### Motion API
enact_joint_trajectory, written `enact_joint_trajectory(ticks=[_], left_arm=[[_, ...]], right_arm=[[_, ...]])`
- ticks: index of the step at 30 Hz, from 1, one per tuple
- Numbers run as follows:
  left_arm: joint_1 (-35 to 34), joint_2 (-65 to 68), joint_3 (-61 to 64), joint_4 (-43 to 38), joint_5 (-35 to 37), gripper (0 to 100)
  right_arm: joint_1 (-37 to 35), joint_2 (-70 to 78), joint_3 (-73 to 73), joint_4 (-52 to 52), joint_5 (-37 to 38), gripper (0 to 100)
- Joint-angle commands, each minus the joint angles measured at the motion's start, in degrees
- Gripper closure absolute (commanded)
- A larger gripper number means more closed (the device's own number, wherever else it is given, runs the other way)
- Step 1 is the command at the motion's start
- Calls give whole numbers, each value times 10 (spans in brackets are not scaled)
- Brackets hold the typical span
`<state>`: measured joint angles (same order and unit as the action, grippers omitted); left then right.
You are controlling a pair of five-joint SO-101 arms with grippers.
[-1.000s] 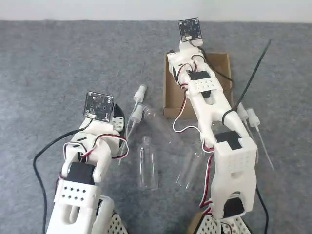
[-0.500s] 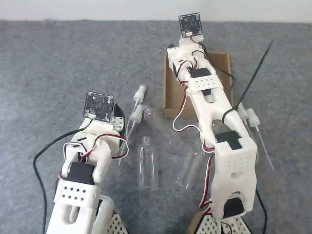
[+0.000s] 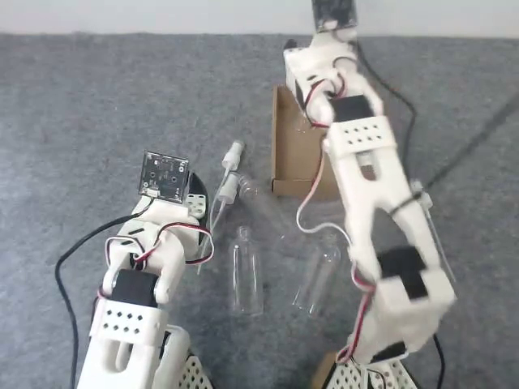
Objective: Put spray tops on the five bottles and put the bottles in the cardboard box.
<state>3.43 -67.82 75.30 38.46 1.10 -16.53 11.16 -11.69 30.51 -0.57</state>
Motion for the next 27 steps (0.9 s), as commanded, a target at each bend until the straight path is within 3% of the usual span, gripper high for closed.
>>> enact_joint_trajectory(ticks=[1, 13, 15, 21, 27], left_arm=[[-1, -6, -5, -13, -4, 988], [-2, -7, -5, -13, -4, 988], [-2, -6, -5, -13, -4, 988], [-2, -6, -5, -13, -4, 988], [-6, -9, -5, -13, -4, 988]], right_arm=[[17, -147, -35, 138, 11, 757], [107, -241, -34, 472, 15, 757], [136, -255, -34, 515, 56, 757], [255, -259, -32, 578, 273, 757], [302, -182, 83, 508, 351, 757]])
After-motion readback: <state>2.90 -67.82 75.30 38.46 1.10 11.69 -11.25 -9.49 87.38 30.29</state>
